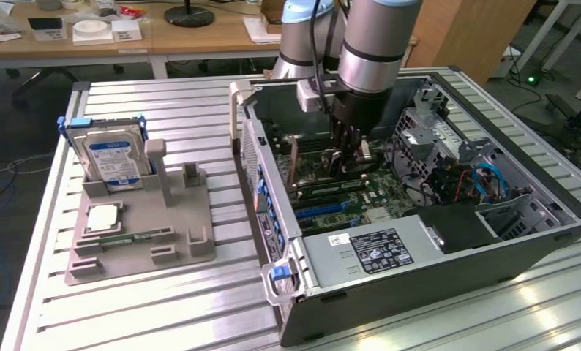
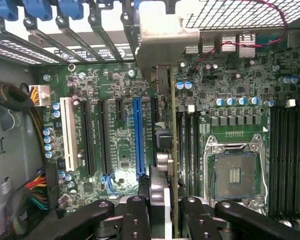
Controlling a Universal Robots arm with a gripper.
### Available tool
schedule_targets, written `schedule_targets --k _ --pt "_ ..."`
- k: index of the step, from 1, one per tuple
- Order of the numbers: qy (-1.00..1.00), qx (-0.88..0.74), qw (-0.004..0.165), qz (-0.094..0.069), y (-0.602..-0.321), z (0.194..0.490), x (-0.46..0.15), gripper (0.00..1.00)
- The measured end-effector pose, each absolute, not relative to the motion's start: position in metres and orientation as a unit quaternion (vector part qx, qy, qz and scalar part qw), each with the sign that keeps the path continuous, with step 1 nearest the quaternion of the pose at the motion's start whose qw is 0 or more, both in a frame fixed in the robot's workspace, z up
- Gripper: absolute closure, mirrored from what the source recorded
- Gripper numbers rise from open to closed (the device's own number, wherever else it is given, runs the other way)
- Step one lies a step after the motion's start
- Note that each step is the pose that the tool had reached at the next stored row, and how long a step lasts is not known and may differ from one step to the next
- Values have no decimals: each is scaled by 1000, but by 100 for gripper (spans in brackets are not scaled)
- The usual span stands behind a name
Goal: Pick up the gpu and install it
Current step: 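Insert the gpu into the slot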
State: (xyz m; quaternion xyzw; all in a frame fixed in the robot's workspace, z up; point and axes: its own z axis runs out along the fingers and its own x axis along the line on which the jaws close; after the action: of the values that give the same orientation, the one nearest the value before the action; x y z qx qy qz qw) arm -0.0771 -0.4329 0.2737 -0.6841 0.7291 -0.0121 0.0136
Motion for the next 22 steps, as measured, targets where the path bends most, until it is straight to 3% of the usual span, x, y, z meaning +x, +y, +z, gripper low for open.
schedule_targets --k 22 --pt "732 -681 13 -12 -451 265 -84 71"
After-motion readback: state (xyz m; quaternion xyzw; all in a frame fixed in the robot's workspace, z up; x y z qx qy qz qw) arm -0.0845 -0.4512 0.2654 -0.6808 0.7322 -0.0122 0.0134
